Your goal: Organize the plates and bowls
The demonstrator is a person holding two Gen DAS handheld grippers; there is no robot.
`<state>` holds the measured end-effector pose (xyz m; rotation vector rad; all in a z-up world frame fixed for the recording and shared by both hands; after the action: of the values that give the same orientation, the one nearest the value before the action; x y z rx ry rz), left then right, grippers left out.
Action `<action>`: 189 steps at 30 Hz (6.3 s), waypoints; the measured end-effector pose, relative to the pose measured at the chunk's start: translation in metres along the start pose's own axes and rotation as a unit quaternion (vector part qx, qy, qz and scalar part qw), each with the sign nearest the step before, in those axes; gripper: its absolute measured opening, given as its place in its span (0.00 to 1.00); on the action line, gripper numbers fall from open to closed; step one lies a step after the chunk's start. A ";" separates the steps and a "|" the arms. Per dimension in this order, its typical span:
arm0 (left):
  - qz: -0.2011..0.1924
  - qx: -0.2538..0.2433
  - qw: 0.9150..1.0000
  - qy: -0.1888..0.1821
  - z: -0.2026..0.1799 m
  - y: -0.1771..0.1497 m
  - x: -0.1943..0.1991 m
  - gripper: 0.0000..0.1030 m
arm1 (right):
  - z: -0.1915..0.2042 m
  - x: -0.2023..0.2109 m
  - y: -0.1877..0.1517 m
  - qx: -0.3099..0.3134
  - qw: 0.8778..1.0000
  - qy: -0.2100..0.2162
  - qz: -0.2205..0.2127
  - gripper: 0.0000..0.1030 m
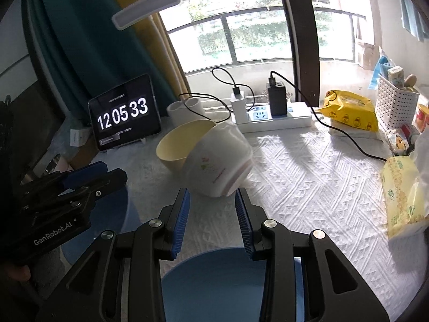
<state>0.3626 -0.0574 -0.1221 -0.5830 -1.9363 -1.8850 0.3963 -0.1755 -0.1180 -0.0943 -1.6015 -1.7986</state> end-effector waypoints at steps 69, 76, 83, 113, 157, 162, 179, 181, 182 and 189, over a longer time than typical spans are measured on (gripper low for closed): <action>0.133 0.040 0.990 -0.038 -0.064 -0.021 -0.108 0.41 | -0.095 -0.081 -0.015 -0.087 0.990 -0.060 0.092 0.27; 0.158 0.041 0.985 -0.046 -0.069 -0.036 -0.121 0.35 | -0.097 -0.087 -0.022 -0.088 0.990 -0.057 0.098 0.23; 0.148 0.030 0.987 -0.044 -0.069 -0.036 -0.120 0.33 | -0.096 -0.087 -0.022 -0.083 0.990 -0.060 0.097 0.23; 0.048 0.007 0.997 -0.066 -0.063 -0.005 -0.028 0.33 | -0.048 -0.012 0.010 -0.035 0.996 -0.080 0.026 0.21; 0.037 0.070 0.997 0.000 0.107 -0.053 0.058 0.33 | 0.143 -0.036 -0.033 0.039 0.997 -0.006 0.068 0.21; 0.057 0.063 0.996 0.008 0.116 -0.071 0.054 0.33 | 0.149 -0.049 -0.056 0.044 0.995 -0.005 0.093 0.21; 0.067 0.031 0.997 0.014 0.115 -0.079 0.058 0.34 | 0.159 -0.055 -0.073 0.101 0.988 -0.032 0.110 0.21; 0.065 0.029 0.997 0.015 0.116 -0.079 0.062 0.34 | 0.159 -0.055 -0.073 0.093 0.989 -0.028 0.109 0.21; 0.062 0.026 0.998 0.021 0.117 -0.078 0.064 0.34 | 0.158 -0.054 -0.072 0.093 0.989 -0.026 0.109 0.21; 0.048 0.026 0.998 0.026 0.125 -0.072 0.072 0.36 | 0.154 -0.054 -0.071 0.078 0.991 -0.023 0.110 0.21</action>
<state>0.2661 0.0685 -0.1482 -0.5959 -1.8847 -1.7673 0.3374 -0.0161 -0.1696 -0.2311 -1.6878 -1.5078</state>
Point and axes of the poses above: each gripper's, at about its wrist camera, not at the fingertips, and x roughly against the way its jaws point, z to its left, y to its top, the point moved 6 cm from there along -x, roughly the way its jaws point, and after that the axes turned 11 degrees about -z, right-handed, at the moved point
